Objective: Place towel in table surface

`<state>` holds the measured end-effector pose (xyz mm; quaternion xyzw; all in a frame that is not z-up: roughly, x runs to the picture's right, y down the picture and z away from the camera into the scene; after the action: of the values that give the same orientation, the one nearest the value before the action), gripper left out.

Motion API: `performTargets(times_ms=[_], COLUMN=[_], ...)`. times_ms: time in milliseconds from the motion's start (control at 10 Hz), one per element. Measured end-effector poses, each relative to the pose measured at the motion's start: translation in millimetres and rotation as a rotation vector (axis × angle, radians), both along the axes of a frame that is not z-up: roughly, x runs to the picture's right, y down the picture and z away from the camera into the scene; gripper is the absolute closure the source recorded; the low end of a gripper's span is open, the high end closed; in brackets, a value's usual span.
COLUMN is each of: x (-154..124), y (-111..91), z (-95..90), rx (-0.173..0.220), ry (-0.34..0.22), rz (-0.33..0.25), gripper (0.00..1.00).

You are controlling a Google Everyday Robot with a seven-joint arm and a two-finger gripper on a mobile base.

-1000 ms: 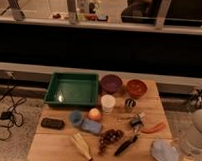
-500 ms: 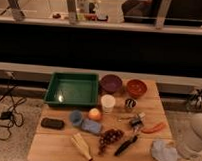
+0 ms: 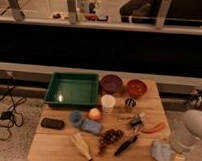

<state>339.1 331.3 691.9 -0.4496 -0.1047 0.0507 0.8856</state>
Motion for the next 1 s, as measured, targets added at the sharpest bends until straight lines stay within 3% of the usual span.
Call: performTargets(times_ms=[1000], x=[22.4], y=[14.4], z=[29.3], rx=[-0.063], ry=[0.044], rz=[0.017], gripper=[0.2])
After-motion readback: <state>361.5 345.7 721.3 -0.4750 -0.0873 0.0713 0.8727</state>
